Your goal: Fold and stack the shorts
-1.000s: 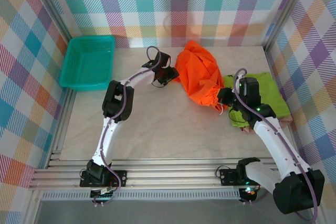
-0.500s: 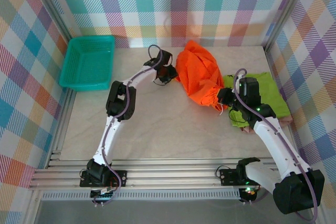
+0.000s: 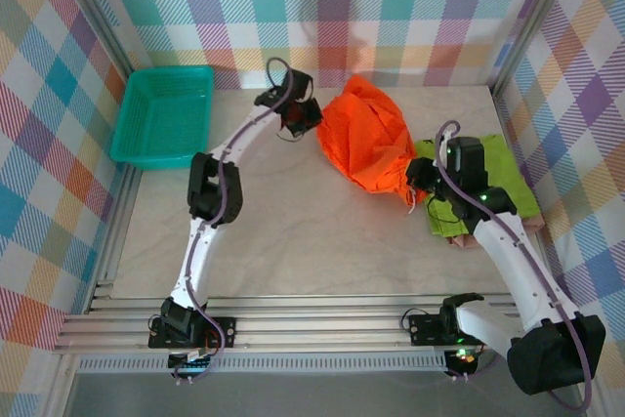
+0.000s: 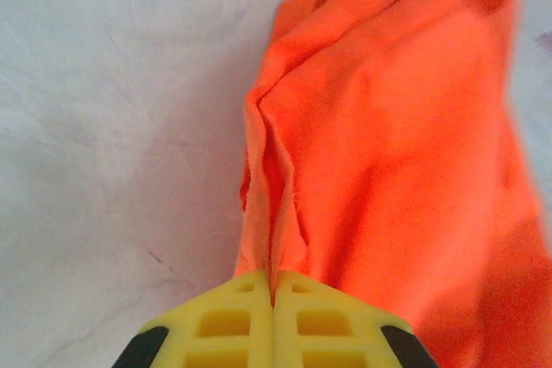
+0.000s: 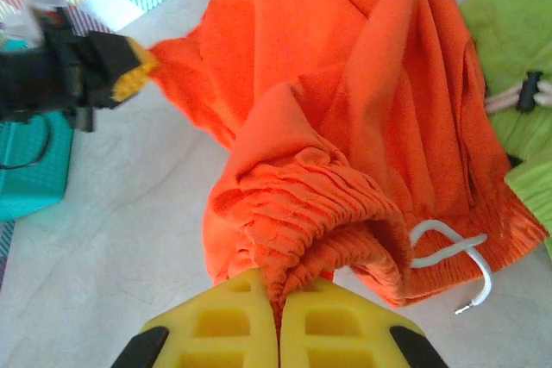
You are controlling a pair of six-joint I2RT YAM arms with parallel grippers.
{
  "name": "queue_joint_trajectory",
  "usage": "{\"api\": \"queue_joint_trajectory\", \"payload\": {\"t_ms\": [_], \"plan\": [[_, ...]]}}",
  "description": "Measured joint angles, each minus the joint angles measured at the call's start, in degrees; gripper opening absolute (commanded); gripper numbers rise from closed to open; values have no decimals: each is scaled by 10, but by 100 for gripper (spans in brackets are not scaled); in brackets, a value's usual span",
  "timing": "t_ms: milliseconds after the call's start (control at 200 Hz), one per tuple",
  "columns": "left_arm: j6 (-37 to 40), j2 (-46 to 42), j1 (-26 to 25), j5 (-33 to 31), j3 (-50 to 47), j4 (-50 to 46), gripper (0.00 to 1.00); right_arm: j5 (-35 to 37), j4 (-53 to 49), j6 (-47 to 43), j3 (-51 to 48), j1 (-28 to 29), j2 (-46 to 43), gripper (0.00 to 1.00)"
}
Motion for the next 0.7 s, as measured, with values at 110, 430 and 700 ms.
{"api": "queue_joint_trajectory", "payload": {"t_ms": [110,430,700], "plan": [[17,-99,27,-9,0,-14,0,-3,-14,-14,68,0,21,0],[54,-355,118,-40,61,-47,0,-25,-67,-54,296,0,53,0],[77,-415,134,-57,118,-94,0,-73,-74,-63,398,0,48,0]]}}
